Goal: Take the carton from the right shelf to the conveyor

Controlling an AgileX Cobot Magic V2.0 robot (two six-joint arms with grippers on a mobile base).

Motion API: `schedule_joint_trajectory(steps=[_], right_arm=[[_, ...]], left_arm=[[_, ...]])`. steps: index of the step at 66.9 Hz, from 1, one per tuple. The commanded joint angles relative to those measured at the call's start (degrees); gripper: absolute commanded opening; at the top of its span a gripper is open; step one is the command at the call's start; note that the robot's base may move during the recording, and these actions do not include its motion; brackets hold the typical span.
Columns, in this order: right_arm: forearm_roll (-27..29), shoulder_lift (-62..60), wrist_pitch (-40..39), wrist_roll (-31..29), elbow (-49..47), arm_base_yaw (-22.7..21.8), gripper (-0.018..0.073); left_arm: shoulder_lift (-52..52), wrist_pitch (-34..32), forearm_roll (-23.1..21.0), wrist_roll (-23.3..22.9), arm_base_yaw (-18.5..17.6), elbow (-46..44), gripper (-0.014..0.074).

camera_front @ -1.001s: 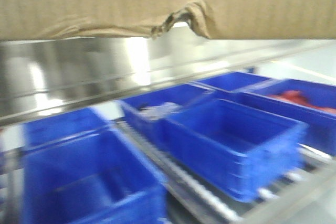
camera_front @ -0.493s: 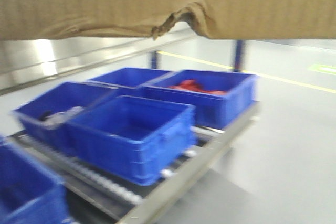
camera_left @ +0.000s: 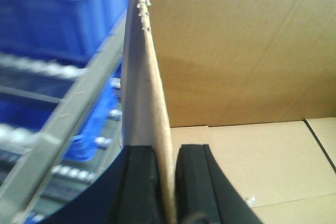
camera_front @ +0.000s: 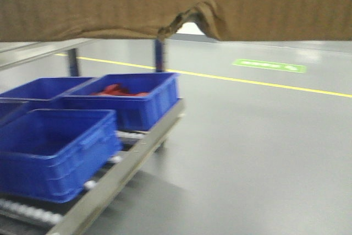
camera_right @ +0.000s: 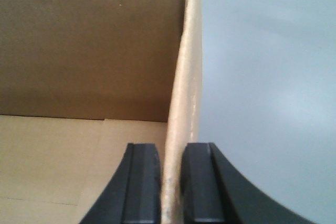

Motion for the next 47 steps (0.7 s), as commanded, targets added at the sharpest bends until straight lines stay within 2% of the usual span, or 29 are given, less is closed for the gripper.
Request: schedule_joint_trajectory(steps=[1,47], right_arm=[[0.44,-0.6,-4.71,-0.58,-0.25,-0.08,-0.0075],[0.44,-0.6,-4.71,-0.58,-0.25,-0.08,-0.0075]], left_arm=[[-0.51,-3.85,-2.56,0.13,-0.14,-0.43,-0.0018],[-0.51,-3.85,-2.56,0.13,-0.14,-0.43,-0.0018]])
